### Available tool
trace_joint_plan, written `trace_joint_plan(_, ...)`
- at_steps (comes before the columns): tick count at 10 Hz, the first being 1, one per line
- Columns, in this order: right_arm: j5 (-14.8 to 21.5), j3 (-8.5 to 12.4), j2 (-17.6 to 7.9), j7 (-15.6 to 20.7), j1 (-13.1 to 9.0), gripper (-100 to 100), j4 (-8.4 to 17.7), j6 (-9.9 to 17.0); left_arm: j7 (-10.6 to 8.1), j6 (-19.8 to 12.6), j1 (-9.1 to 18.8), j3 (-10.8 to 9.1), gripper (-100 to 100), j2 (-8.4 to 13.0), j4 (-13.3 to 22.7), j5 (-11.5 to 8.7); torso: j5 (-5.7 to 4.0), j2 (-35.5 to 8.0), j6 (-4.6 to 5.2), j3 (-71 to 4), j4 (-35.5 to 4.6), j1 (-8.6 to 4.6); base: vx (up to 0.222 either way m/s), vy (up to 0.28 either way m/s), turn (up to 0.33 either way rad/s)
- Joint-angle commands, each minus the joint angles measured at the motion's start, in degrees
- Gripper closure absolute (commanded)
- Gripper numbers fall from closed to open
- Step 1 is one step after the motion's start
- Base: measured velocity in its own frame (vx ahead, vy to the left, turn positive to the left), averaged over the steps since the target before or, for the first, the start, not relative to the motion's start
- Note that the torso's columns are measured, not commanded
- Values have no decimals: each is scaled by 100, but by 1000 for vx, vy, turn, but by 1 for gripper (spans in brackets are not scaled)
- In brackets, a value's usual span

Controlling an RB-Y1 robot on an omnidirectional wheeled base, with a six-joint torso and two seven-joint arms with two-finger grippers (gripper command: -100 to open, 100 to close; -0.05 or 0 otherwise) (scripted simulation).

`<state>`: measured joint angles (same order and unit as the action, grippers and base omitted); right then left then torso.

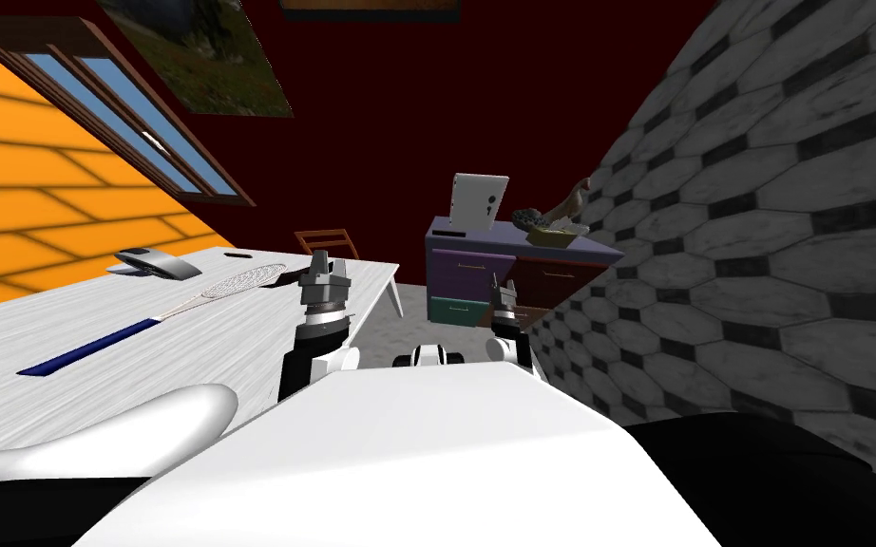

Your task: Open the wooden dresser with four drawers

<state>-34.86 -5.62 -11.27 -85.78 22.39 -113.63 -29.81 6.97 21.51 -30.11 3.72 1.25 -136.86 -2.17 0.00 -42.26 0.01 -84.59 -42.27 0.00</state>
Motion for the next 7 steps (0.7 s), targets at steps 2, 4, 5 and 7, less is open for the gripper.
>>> trace_joint_plan(2, -166, -41, 26, -566, -49, -100, 160, -38, 0, 0, 0, 0, 0, 0, 0, 0, 0, -3, 1, 2, -1, -1, 37, -8, 28)
trace_joint_plan(4, -309, -75, 49, -928, -91, -100, 303, -73, 0, 0, 1, 0, 0, 0, 0, 0, 0, -6, -4, 5, -3, 4, 39, -3, 111)
trace_joint_plan(5, -448, -107, 77, -1097, -132, -100, 444, -106, 0, 0, 0, 0, 0, 0, 0, 0, 0, -2, -1, 2, -1, 0, 56, -18, 140)
trace_joint_plan(7, -448, -107, 77, -1357, -132, -100, 444, -106, 0, 0, 0, 0, 0, 0, 0, 0, 0, 0, 0, 0, 0, -1, 36, -8, 35)
